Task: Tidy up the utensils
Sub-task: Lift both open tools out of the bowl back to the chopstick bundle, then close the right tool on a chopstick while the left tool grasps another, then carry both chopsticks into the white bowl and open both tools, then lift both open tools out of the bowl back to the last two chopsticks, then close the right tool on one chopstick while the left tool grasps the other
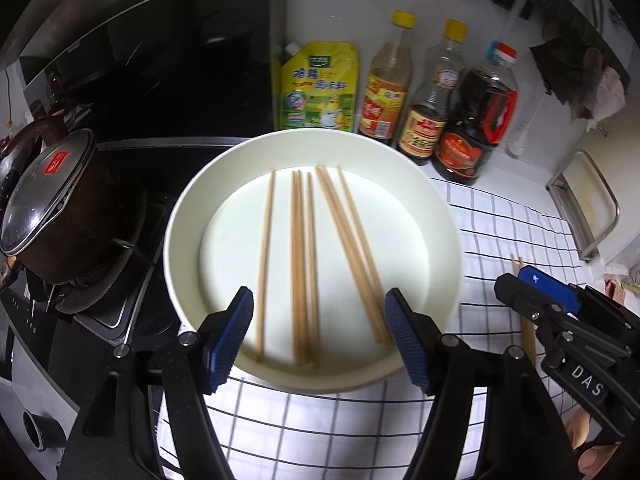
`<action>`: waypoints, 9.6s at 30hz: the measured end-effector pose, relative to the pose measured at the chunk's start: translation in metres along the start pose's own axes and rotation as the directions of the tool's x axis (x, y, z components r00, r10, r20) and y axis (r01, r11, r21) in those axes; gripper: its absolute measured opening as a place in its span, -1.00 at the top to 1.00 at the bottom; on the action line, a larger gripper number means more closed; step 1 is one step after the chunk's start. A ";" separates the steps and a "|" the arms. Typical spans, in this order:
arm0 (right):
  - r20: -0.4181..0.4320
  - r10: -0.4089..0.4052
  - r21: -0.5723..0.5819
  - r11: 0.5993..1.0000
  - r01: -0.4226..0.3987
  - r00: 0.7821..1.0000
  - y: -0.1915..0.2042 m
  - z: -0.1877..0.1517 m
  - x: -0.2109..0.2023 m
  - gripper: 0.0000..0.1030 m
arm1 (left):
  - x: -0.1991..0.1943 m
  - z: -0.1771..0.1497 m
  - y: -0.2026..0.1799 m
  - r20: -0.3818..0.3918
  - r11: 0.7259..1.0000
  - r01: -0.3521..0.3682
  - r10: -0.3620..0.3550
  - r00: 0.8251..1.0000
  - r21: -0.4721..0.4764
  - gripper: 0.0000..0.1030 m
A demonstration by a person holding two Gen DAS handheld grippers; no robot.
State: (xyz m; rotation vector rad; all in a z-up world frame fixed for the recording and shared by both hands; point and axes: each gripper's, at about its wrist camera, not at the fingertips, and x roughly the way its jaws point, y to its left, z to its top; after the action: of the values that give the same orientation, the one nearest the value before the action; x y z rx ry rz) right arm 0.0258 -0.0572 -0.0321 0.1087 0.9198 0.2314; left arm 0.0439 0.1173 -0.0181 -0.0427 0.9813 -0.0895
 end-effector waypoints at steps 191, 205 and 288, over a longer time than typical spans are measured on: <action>-0.171 0.025 -0.108 0.993 -0.044 0.985 0.063 0.044 0.137 0.73 | 0.101 0.023 0.066 -0.154 0.999 0.004 -0.009 0.988 -0.032 0.72; -0.115 0.025 -0.096 0.995 -0.036 0.993 0.058 0.038 0.095 0.50 | 0.062 0.025 0.078 -0.085 0.997 -0.021 0.015 0.996 -0.068 -0.26; -0.136 -0.233 0.054 0.969 0.242 0.963 -0.168 -0.125 0.021 0.87 | 0.087 -0.077 -0.194 -0.191 0.956 0.184 -0.141 0.971 0.228 -0.41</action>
State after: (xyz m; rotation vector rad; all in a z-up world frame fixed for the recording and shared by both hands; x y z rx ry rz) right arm -0.0365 -0.2153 -0.1555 0.0477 1.0600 -0.0178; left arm 0.0171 -0.0836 -0.1175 0.1124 1.1333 -0.3709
